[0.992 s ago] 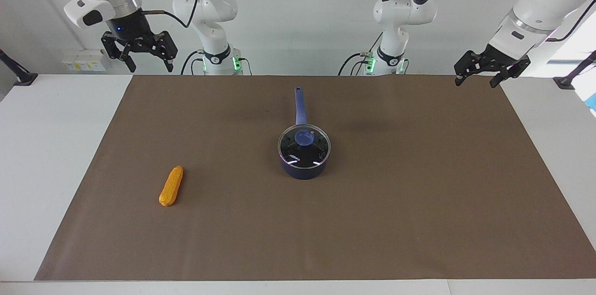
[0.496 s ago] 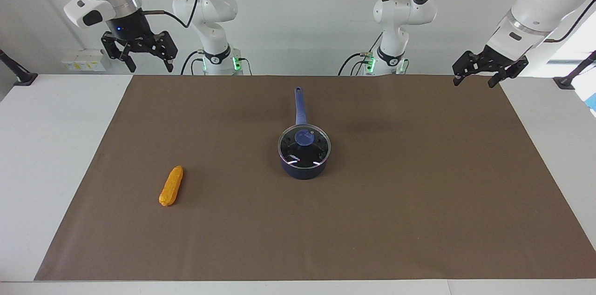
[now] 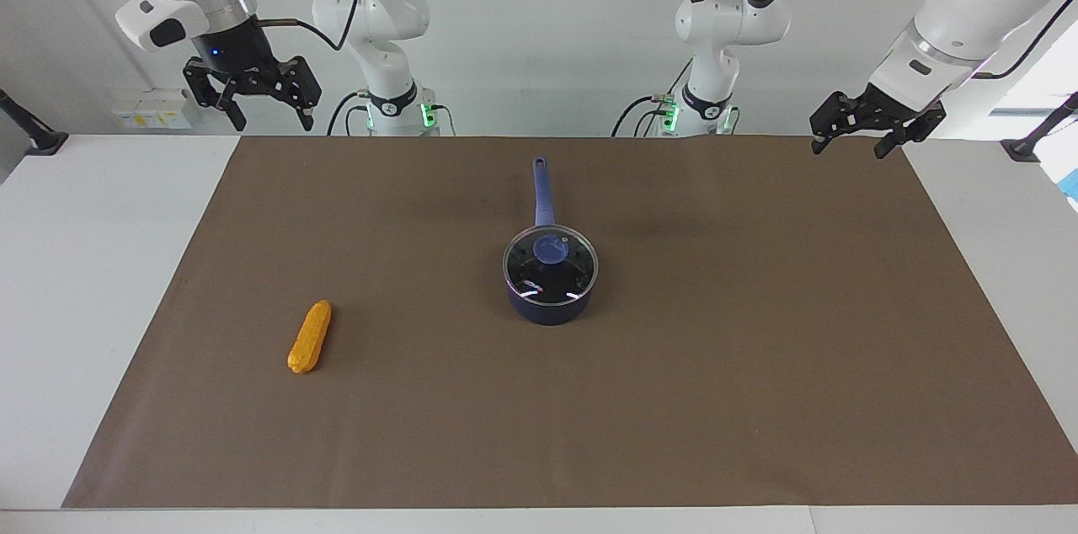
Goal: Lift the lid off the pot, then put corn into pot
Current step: 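Reach the left gripper over the pot toward the blue lid knob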
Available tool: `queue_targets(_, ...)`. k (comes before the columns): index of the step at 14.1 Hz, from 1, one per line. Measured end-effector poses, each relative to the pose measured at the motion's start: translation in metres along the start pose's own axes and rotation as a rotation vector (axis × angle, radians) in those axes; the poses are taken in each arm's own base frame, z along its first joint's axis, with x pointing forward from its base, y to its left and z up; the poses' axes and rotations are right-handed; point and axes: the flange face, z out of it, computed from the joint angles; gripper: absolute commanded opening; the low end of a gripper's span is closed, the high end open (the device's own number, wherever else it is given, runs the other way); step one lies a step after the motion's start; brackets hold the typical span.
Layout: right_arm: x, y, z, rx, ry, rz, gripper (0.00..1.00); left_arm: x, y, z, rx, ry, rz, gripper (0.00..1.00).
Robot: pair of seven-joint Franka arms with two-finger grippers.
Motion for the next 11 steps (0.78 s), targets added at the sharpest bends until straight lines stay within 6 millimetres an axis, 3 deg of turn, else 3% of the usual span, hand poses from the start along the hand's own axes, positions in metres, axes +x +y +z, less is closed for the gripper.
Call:
queue_targets(6,0.0,0.0,0.0,0.0,0.0,0.0,1.0,0.008,0.081,0.017,0.009,0.005,0.142,1.0)
queue_targets(11,0.0,0.0,0.0,0.0,0.0,0.001,1.0,0.016,0.149,0.048,0.018,0.029,0.241,1.0)
